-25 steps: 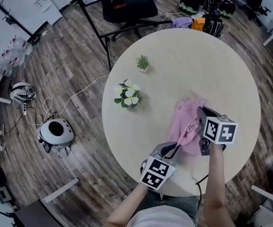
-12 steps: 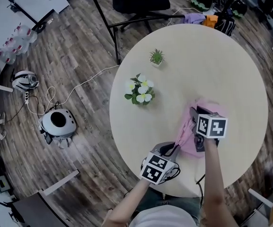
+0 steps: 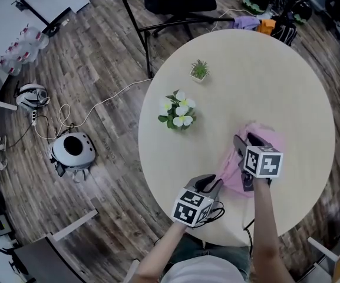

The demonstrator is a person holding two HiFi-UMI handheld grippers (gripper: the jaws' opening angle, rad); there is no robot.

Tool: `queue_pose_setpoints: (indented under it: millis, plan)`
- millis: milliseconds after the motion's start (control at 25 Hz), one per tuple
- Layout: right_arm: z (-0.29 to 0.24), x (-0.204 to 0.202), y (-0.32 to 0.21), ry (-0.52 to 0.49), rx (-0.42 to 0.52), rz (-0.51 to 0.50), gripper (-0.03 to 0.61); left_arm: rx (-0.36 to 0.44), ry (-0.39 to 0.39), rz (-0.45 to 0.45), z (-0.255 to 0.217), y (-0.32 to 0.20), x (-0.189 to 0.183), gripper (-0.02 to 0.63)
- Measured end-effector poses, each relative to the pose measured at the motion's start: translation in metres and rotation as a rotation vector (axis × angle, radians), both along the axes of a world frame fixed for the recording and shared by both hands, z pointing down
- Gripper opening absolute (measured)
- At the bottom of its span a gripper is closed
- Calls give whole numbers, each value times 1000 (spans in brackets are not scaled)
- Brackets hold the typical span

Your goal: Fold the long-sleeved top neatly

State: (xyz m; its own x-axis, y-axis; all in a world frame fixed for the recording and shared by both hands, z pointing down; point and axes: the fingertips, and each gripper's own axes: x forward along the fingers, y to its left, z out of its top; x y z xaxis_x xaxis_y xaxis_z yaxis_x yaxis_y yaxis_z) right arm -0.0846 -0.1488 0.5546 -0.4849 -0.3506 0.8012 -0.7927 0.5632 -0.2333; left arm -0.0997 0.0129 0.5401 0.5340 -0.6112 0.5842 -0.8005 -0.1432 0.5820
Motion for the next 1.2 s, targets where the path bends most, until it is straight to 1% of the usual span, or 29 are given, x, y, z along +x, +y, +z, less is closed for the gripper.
queue_pose_setpoints:
  millis: [120,160,280,400,560,680,800,880,1040,1120,1200]
  plan:
    - [-16,7,2,11,53,-7,282,37,-19,-28,-13,-4,-11,83]
    - [-23,11,3,13,74,-7,285,53,-29,-35,-19,-6,-16,84]
    - [-47,24,4,8,150,11,284,119,-79,-50,-42,-17,-29,86]
    - [-76,42,4,-16,230,51,273,206,-145,-52,-70,-34,-38,87]
    - [-127,68,7,-35,371,101,239,336,-230,-66,-116,-56,-49,87]
    - [-168,90,7,-38,481,146,198,437,-285,-81,-156,-73,-54,86]
    - [-204,112,10,-47,569,190,179,526,-338,-91,-193,-85,-54,86]
    - [-224,126,15,-53,618,212,164,584,-358,-96,-216,-91,-51,86]
    - [-257,151,24,-65,697,261,122,683,-373,-94,-256,-103,-40,86]
    - [-270,162,30,-67,728,289,99,722,-395,-91,-272,-106,-34,85]
    - [-281,171,37,-72,752,316,79,748,-410,-96,-285,-106,-29,71]
